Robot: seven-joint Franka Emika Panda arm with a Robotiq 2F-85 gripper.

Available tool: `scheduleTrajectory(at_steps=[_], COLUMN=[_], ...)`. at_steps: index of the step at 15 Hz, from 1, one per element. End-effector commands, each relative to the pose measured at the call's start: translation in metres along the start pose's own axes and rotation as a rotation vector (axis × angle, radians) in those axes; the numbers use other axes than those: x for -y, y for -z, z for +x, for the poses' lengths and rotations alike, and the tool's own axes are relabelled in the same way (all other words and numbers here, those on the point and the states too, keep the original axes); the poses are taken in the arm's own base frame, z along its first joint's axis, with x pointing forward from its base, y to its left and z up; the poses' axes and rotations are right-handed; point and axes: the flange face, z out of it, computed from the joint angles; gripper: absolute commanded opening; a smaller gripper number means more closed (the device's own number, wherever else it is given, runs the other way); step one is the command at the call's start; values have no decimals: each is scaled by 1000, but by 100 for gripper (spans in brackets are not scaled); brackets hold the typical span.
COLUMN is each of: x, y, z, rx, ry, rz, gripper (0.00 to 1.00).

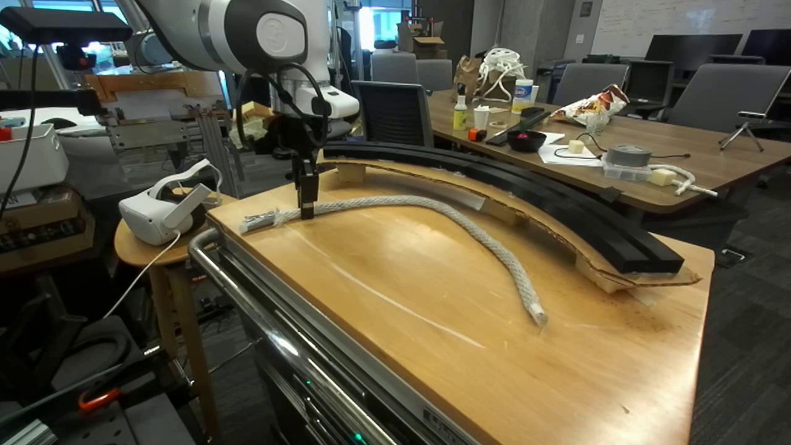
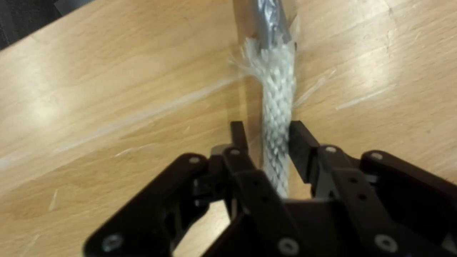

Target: Put the rope along the center of the black object

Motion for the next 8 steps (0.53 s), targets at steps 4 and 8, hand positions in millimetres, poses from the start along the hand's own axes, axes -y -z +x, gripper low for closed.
scheduleTrajectory(at_steps=[4,8], x=[5,12], y=[22,87], z=[10,-3], rx=[-48,-170], ry=[-4,2], rz=[14,66], gripper=[0,2])
